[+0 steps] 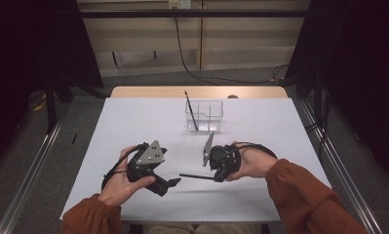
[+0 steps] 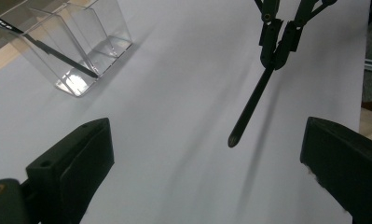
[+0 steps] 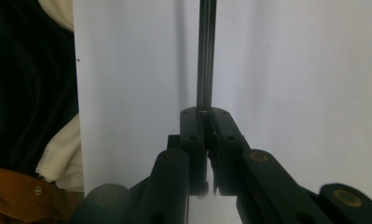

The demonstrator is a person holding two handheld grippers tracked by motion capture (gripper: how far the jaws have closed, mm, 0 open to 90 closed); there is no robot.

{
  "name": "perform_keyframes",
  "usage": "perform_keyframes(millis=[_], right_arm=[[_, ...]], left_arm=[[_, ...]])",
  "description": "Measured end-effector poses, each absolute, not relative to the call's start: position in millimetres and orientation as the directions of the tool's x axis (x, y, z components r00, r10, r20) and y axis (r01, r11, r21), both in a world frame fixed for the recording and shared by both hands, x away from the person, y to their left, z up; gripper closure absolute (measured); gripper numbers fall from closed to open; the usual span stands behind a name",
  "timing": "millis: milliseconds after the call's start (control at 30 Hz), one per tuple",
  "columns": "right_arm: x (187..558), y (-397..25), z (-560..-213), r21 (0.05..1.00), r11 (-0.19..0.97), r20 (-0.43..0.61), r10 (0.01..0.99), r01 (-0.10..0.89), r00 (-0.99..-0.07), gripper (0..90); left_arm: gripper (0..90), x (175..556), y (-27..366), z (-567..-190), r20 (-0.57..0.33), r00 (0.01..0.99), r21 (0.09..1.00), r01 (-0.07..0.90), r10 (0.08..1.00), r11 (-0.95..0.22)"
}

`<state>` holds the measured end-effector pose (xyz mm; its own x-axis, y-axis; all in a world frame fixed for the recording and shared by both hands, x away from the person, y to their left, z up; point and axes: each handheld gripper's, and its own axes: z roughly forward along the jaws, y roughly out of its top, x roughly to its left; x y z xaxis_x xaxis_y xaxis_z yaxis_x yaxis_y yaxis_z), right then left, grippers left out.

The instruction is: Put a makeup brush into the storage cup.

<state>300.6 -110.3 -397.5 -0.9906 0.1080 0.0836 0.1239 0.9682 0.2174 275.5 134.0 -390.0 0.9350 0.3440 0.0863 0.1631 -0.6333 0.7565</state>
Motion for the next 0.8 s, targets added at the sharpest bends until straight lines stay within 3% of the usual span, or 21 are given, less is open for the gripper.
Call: perform_keyframes(millis=[600,800], right_arm=[[299.0,-99.3,-405.4,0.173,0.981,0.103,0.069,0.086,-0.992,84.3],[299.0,-98.8,-404.9,0.17,0.982,0.107,0.064,0.082,-0.992,84.3]], left_arm=[[5.7,283.4,108.3,-396.6,0.032,0.978,0.636,0.139,0.206,-0.759],[8.2,288.7,100.6,-397.3,0.003,0.978,0.572,0.168,0.207,-0.803]])
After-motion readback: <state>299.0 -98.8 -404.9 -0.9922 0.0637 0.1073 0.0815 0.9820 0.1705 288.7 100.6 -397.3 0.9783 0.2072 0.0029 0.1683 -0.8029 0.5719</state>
